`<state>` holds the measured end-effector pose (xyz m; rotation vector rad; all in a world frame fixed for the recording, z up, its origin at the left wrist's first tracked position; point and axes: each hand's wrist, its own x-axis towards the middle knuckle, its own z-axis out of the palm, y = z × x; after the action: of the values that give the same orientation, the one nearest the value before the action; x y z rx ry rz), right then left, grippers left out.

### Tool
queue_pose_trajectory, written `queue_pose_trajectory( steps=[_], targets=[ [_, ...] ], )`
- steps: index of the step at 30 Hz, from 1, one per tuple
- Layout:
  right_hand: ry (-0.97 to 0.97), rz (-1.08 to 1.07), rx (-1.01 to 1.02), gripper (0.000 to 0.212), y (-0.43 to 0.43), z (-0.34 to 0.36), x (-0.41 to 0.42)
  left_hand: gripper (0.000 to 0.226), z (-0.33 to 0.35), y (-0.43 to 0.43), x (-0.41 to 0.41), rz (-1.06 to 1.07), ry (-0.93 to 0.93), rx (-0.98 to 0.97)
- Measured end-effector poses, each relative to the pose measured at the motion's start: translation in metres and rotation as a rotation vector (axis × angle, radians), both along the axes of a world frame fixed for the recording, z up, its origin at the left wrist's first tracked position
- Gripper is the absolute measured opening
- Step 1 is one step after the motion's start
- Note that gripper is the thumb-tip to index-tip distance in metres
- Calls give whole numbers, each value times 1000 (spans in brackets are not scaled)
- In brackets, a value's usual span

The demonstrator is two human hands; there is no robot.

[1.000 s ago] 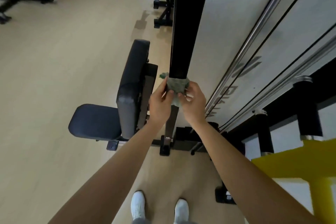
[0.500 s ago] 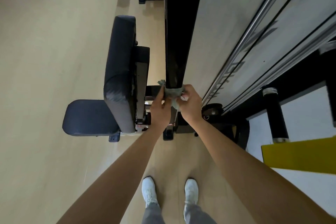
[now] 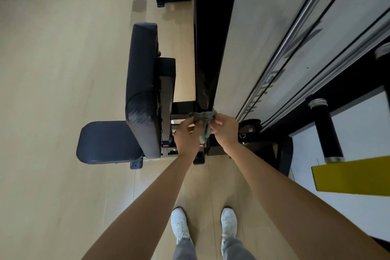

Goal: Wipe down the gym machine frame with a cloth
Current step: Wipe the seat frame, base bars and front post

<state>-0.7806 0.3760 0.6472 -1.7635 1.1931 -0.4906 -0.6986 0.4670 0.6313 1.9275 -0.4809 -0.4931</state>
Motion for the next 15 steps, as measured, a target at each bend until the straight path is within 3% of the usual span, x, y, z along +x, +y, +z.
queue_pose_trajectory(
  steps=[3, 5, 10, 15],
  targets=[
    [-60, -32, 54, 26, 6, 23, -7, 11, 21, 9, -11, -61, 15, -41],
    [-179, -37, 152, 20, 17, 43, -12, 11, 45, 19, -18, -82, -13, -102],
    [-553, -31, 341, 23, 54, 104, -19, 14, 119, 51, -22, -122, -240, -258],
    [-801, -93, 561, 23, 85, 152, -3, 18, 193, 65, 19, -336, -517, -222]
  ],
)
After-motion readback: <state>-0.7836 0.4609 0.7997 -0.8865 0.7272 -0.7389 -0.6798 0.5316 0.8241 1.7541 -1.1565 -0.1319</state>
